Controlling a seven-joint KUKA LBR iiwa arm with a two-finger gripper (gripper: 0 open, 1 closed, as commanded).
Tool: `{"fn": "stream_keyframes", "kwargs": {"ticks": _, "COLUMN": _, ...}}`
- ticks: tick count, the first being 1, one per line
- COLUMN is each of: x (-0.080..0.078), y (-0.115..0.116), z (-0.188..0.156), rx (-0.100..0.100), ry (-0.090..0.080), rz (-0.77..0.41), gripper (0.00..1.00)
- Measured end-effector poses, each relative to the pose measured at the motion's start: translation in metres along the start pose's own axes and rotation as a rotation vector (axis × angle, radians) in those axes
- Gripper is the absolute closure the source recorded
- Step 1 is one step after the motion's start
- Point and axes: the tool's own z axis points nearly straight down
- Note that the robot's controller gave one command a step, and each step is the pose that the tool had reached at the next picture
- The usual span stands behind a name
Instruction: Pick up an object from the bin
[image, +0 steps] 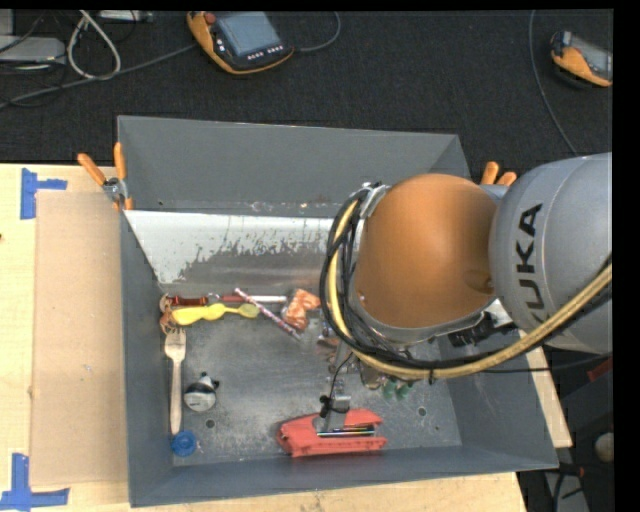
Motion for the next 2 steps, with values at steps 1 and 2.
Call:
{"fn": "stream_keyframes", "kwargs": {"ticks": 1, "x": 0.002, "y": -0.025, "z": 0.074, "rx": -0.001, "ry": -0.003, "rz": 0.033, "gripper": 0.00}}
{"fn": "stream_keyframes", "kwargs": {"ticks": 2, "x": -0.003, "y": -0.054, "z": 0.150, "rx": -0.002, "ry": -0.003, "rz": -0.004, "gripper": 0.00}}
